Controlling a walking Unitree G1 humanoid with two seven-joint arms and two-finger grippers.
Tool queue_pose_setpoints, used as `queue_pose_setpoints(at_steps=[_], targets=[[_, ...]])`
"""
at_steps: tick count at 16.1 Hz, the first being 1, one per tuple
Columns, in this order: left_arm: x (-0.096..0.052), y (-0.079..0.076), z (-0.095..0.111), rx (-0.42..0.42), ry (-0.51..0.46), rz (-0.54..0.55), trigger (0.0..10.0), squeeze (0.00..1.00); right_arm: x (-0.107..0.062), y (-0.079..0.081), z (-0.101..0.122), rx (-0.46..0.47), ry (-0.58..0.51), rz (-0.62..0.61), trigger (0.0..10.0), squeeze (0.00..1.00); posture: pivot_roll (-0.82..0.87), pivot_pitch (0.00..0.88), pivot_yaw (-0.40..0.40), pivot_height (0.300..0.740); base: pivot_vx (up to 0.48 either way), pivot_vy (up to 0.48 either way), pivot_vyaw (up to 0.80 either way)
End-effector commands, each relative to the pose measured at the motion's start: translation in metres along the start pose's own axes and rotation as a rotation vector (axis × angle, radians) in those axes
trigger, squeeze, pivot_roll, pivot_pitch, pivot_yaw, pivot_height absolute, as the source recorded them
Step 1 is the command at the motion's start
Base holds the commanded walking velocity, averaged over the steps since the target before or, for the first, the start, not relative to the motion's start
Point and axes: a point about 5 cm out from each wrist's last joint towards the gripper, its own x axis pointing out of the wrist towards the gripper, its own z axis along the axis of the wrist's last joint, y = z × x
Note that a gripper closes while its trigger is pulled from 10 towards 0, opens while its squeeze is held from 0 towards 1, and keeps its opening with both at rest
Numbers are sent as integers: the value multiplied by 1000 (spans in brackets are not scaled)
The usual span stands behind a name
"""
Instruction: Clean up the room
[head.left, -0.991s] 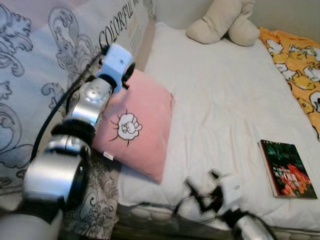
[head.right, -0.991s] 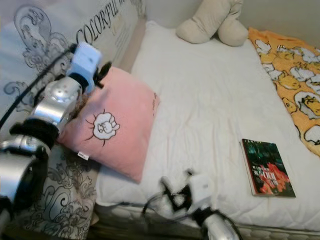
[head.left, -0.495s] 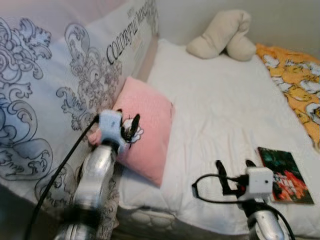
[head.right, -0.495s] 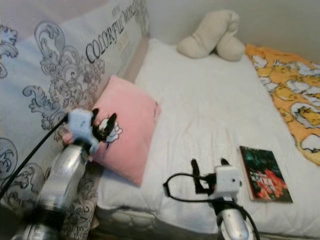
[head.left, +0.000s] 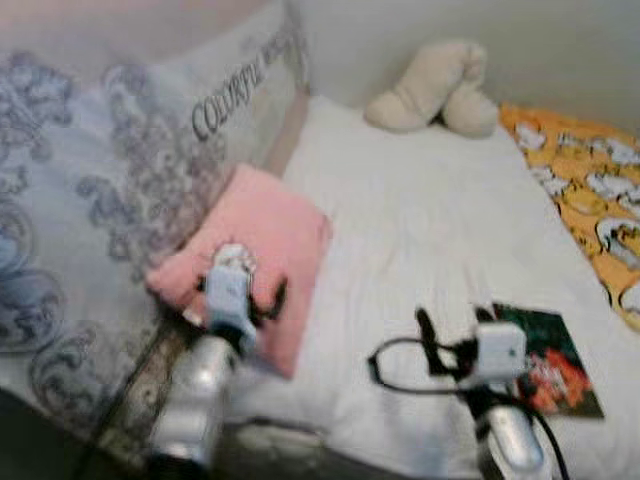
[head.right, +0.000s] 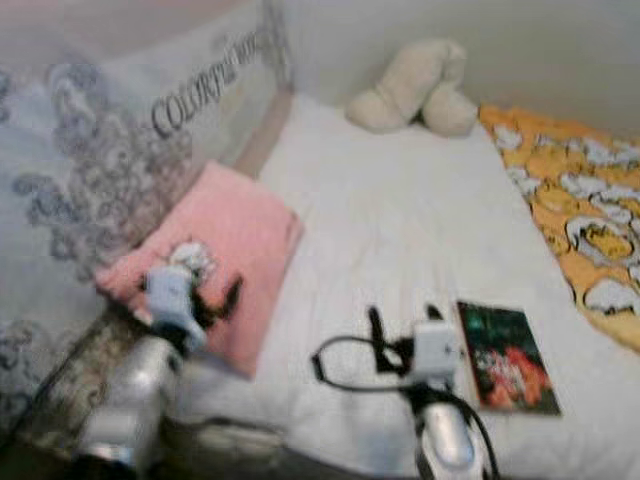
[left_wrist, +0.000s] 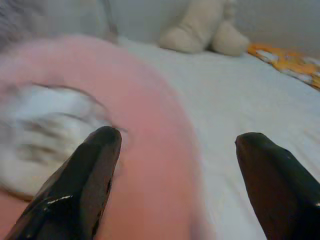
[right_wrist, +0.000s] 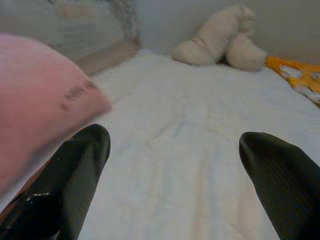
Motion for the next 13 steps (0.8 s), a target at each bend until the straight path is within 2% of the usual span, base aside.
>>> queue_pose_setpoints(at_steps=[1, 5, 9, 13], targets=[[4, 0, 7, 14, -8, -3, 10000, 0, 2, -2, -3, 24, 5, -22, 10000, 1000, 27, 0, -23, 740, 0, -446, 0], [12, -8, 16, 16, -49, -63, 10000, 0, 6, -1, -5, 6, 4, -4, 10000, 1000, 29, 0, -13, 740, 0, -442, 0], [20, -6, 22, 44, -62, -90, 10000, 0, 10, 4, -8, 6, -1, 14, 10000, 1000, 36, 0, -20, 740, 0, -442, 0], [26, -9, 22, 57, -62, -116, 10000, 0, 9, 1, -11, 0, 7, 19, 10000, 1000, 34, 0, -24, 740, 0, -442, 0]])
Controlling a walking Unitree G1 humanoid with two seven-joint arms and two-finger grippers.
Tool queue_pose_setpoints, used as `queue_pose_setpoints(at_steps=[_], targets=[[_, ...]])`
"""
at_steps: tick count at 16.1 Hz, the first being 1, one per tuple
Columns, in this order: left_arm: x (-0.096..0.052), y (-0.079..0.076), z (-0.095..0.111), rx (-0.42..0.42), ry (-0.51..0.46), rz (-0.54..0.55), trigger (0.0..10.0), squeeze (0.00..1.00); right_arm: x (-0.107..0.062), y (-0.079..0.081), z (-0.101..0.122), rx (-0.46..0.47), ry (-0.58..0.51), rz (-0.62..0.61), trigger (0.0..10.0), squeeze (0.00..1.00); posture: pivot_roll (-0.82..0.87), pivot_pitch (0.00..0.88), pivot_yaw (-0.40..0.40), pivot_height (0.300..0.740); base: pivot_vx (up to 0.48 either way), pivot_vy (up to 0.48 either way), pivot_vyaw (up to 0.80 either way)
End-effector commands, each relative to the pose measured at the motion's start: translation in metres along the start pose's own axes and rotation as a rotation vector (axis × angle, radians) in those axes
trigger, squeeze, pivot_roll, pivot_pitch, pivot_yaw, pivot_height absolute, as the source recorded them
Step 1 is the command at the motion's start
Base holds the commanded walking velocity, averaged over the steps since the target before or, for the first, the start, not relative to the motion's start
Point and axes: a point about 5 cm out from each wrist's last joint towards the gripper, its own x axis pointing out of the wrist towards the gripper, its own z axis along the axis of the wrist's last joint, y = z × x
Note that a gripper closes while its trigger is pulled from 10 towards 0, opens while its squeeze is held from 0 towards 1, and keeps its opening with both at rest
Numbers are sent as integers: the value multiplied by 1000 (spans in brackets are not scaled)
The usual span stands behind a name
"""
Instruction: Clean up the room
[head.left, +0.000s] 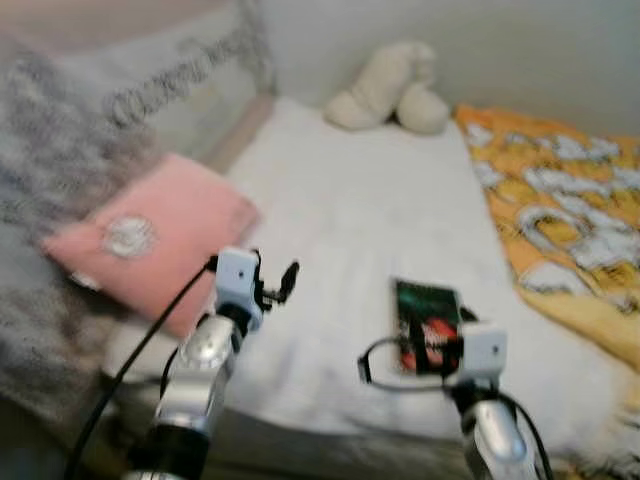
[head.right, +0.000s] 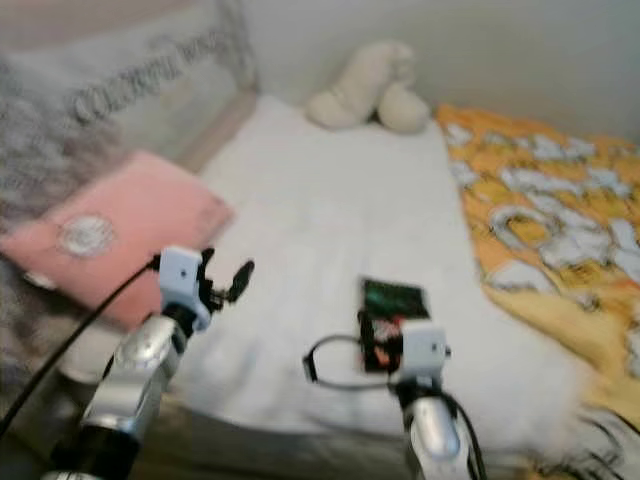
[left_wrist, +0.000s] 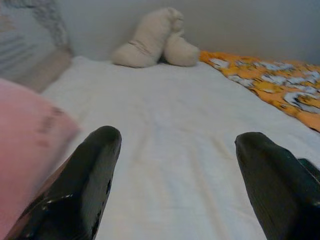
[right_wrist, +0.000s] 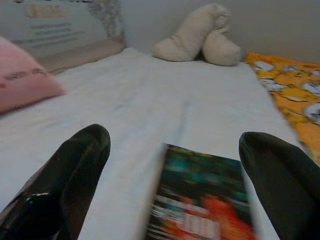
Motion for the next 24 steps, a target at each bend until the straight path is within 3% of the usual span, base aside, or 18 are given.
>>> queue_pose_setpoints(at_steps=[1, 5, 6, 7, 8, 10, 11, 12, 15, 21, 23, 24], targets=[[7, -11, 5, 19, -13, -53, 10000, 0, -5, -9, -4, 0, 14, -21, 10000, 1000, 33, 0, -26, 740, 0, -442, 0], [11, -4, 0, 54, 17, -19, 10000, 0, -4, -5, -10, -20, 53, 20, 10000, 1000, 32, 0, -34, 740, 0, -444, 0], [13, 0, -3, 76, 48, 12, 10000, 0, -2, -3, -10, -36, 60, 37, 10000, 863, 34, 0, -34, 740, 311, -281, 0], [14, 4, -6, 105, 81, 39, 10000, 0, -1, -3, -9, -55, 62, 42, 10000, 0, 34, 0, -34, 740, 0, 0, 0], [12, 2, 0, 47, 25, 3, 10000, 0, 0, 0, -8, -57, 54, 58, 10000, 0, 33, 0, -31, 740, 0, 0, 0], [12, 4, 2, -1, 1, 36, 10000, 0, 1, -2, -8, -29, 49, 42, 10000, 0, 32, 0, -28, 740, 165, 0, 0], [10, 12, -7, -106, 43, 116, 10000, 0, 1, -5, -8, -8, 51, 23, 10000, 0, 28, 0, -24, 740, 480, 0, 0], [9, 14, -12, -113, 69, 137, 10000, 0, 1, -6, -8, 1, 51, 17, 10000, 0, 25, 0, -21, 740, 480, 0, 0], [7, 5, -9, -44, 46, 61, 10000, 0, 1, -10, -4, 68, 31, 30, 10000, 0, 22, 0, -18, 740, 480, 0, 0], [4, 8, -15, -7, 98, 56, 10000, 0, -3, -9, -8, 69, 50, 41, 10000, 0, 32, 0, -20, 740, 476, 0, 0], [6, 14, -11, -6, 84, 85, 10000, 0, 6, -7, -8, 65, 65, 45, 10000, 0, 35, 0, -20, 740, 480, 0, 0], [6, 20, -9, -17, 84, 114, 10000, 0, 20, 1, -11, 147, 107, 76, 10000, 0, 48, 0, -7, 740, 0, 0, 0]])
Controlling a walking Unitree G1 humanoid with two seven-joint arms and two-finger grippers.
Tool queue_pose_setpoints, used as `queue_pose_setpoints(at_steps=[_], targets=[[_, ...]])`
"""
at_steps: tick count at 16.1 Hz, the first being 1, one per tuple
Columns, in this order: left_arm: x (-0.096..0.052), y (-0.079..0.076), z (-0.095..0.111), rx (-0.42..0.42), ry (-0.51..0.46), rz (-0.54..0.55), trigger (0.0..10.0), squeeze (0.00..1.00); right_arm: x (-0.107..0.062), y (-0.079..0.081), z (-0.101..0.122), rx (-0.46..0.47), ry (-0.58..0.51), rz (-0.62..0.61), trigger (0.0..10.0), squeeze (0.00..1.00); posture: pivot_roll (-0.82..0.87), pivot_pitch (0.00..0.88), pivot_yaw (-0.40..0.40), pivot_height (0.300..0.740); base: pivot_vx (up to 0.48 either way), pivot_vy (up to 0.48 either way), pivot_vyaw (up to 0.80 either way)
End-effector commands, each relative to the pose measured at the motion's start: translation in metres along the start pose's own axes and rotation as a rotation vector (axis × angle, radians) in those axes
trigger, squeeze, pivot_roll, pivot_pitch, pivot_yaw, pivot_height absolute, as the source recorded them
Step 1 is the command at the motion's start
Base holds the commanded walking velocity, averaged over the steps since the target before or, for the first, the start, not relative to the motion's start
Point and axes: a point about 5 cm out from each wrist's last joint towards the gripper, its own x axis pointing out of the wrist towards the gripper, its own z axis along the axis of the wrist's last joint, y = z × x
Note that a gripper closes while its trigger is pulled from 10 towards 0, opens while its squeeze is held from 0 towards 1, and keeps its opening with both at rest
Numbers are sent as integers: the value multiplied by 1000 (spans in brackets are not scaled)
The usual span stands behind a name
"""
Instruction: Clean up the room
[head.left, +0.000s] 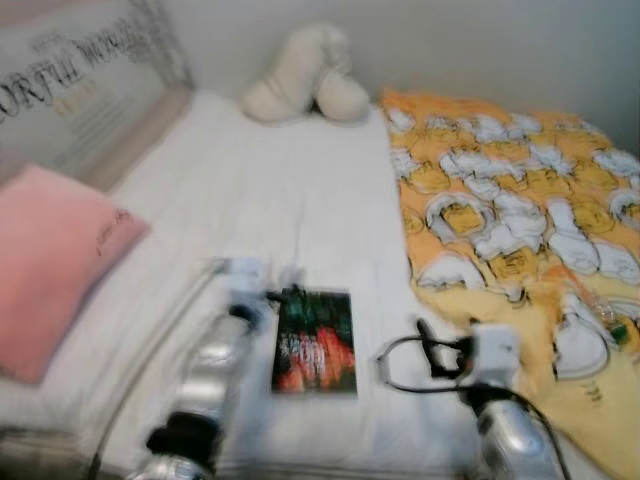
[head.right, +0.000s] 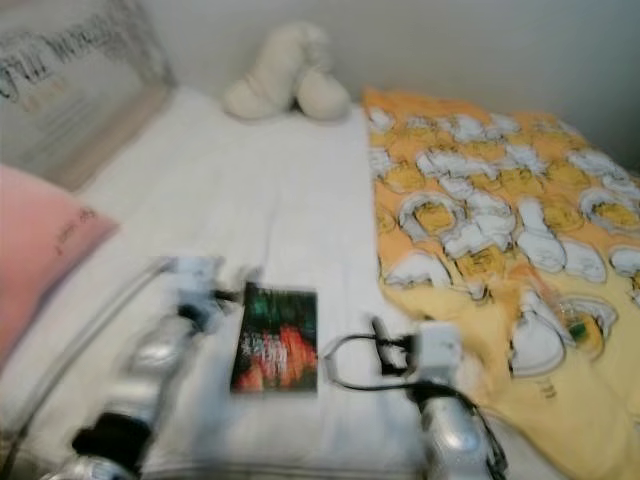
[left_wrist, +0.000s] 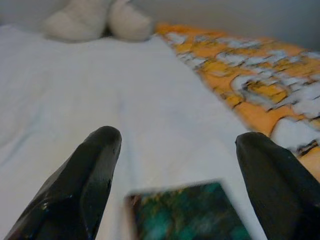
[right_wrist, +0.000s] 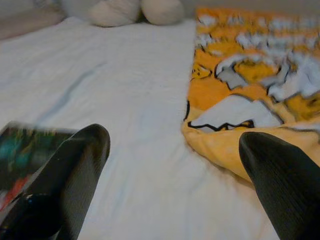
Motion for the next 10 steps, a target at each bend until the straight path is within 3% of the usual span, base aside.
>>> queue_pose_setpoints(at_steps=[1, 3, 5, 7, 8, 10], targets=[[-4, 24, 5, 9, 0, 67, 10000, 0, 15, 22, 6, 90, -7, 68, 10000, 0, 56, 0, -5, 740, 0, 0, 0], [-3, 26, 19, 42, -42, 24, 10000, 0, 32, 33, 5, 152, 15, 87, 10000, 0, 95, 27, 3, 740, 0, 0, 0], [-6, 23, 27, 74, -68, -40, 10000, 0, 35, 37, 1, 135, 28, 85, 10000, 0, 128, 68, 6, 740, 0, 0, 0], [-15, 2, 33, 47, -64, -249, 10000, 0, 41, 33, -3, 144, 41, 9, 10000, 0, 146, 122, 10, 740, 0, 0, 0], [-21, -7, 35, 80, -60, -335, 10000, 0, 43, 34, -8, 157, 63, 2, 10000, 0, 154, 142, 15, 740, 0, 0, 0], [-31, -14, 39, 104, -51, -388, 10000, 0, 45, 37, -11, 198, 84, 5, 10000, 0, 180, 185, 26, 740, 0, 0, 0]])
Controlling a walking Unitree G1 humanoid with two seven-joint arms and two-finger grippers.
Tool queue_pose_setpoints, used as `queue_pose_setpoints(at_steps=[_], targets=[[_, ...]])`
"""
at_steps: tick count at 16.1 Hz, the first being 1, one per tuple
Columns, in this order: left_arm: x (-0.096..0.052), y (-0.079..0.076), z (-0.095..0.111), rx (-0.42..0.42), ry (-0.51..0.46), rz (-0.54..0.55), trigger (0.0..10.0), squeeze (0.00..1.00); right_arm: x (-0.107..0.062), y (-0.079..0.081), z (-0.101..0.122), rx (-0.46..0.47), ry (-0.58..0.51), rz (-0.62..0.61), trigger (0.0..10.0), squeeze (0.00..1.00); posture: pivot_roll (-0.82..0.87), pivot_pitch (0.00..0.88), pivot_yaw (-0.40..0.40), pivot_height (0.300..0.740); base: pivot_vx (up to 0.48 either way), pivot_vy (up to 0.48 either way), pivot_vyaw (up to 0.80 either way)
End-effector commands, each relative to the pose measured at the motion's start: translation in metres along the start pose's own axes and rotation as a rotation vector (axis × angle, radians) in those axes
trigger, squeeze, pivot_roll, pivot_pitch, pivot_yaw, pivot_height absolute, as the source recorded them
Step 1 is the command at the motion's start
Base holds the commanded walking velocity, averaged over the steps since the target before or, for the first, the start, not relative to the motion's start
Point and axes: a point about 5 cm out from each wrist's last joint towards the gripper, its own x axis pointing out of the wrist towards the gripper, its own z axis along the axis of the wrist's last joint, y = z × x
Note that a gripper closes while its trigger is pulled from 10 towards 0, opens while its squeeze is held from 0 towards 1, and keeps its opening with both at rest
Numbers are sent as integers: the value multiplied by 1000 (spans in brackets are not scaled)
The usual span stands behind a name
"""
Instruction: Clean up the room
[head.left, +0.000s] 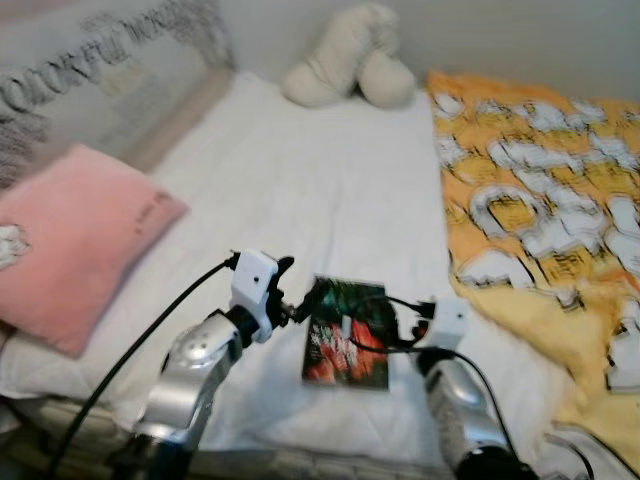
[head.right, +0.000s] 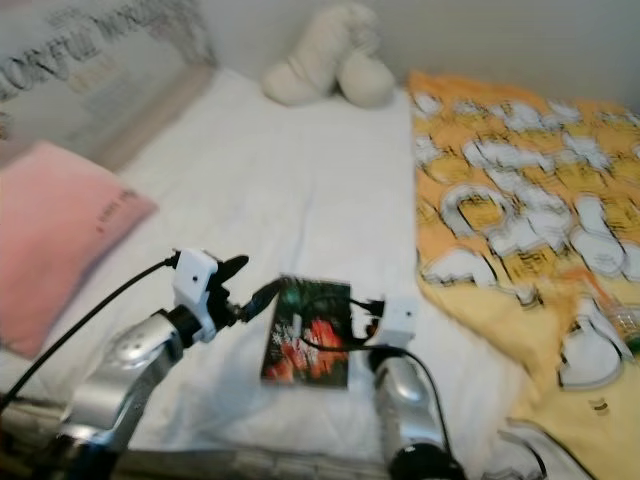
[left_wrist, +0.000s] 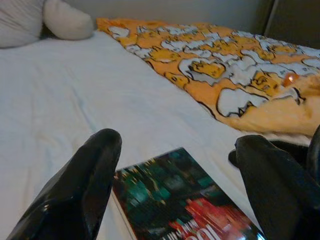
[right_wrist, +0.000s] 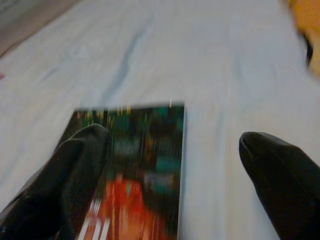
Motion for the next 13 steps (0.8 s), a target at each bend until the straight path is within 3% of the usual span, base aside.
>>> queue_pose_setpoints(at_steps=[1, 5, 7, 9, 13], targets=[[-7, -5, 7, 15, 3, -38, 10000, 0, 2, -3, -4, 25, 23, -18, 10000, 0, 204, 232, 34, 740, 0, 0, 0], [-31, -8, 6, -4, 51, -8, 10000, 0, 5, -1, -9, 9, 45, -45, 10000, 0, 240, 293, 26, 740, 0, 0, 0], [-36, -9, 7, -7, 51, 15, 10000, 0, 6, 6, -13, 3, 62, -14, 10000, 0, 247, 301, 21, 740, 0, 0, 0], [-40, -10, 12, -18, 30, 50, 10000, 0, 11, 21, -6, -76, 21, 51, 10000, 0, 252, 302, 12, 740, 0, 0, 0], [-45, -23, 1, -43, 63, 26, 10000, 0, 8, 22, -10, -194, 7, 55, 10000, 0, 252, 288, -10, 740, 0, 0, 0]])
